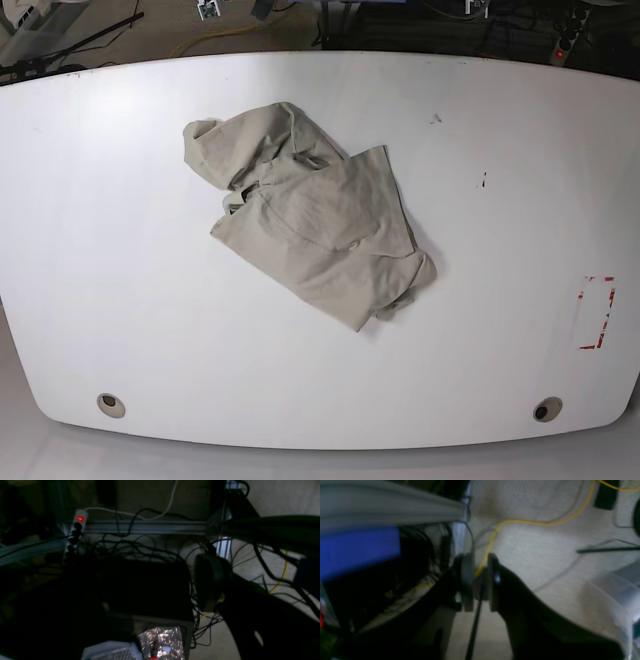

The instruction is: Fold the T-shirt properly

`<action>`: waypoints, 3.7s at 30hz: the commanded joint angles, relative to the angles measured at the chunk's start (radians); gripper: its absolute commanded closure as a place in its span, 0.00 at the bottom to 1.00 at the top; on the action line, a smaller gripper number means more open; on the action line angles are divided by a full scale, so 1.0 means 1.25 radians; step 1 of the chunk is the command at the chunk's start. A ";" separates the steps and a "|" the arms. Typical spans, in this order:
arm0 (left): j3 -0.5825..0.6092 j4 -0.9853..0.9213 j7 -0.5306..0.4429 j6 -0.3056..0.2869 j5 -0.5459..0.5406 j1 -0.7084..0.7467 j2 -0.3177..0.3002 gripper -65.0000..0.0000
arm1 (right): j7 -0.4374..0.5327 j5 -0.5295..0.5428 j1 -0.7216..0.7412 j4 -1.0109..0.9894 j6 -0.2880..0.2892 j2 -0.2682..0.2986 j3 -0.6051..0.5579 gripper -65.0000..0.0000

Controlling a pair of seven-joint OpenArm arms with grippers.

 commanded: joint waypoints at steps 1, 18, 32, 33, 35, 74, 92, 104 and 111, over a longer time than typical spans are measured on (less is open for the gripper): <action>-0.001 0.074 -0.010 0.003 0.000 0.046 -0.002 0.37 | 0.011 0.004 -0.047 0.068 0.030 0.007 0.002 0.88; -0.005 0.515 -0.010 0.003 -0.003 0.300 -0.003 0.37 | -0.117 0.286 -0.305 0.528 0.040 0.073 0.001 0.88; -0.002 0.654 -0.010 0.004 -0.002 0.293 -0.006 0.36 | -0.203 0.327 -0.249 0.717 0.040 0.074 0.041 0.88; -0.005 0.653 -0.010 0.004 0.000 0.276 -0.006 0.36 | -0.203 0.327 -0.234 0.717 0.040 0.074 0.041 0.88; -0.005 0.653 -0.009 0.004 0.001 0.257 -0.007 0.36 | -0.203 0.327 -0.207 0.717 0.040 0.074 0.041 0.88; -0.005 0.634 -0.009 0.003 0.007 0.058 -0.105 0.20 | -0.395 0.317 0.261 0.725 0.040 0.121 -0.211 0.50; -0.004 0.634 -0.008 0.003 0.007 0.063 -0.099 0.20 | -0.413 -0.004 0.402 0.623 0.115 0.149 -0.369 0.50; -0.001 0.636 0.064 0.003 0.007 0.057 -0.099 0.20 | -0.415 -0.008 0.485 0.560 0.115 0.151 -0.371 0.50; 0.000 0.636 0.066 0.003 0.006 0.055 -0.099 0.20 | -0.416 -0.009 0.522 0.523 0.108 0.149 -0.371 0.50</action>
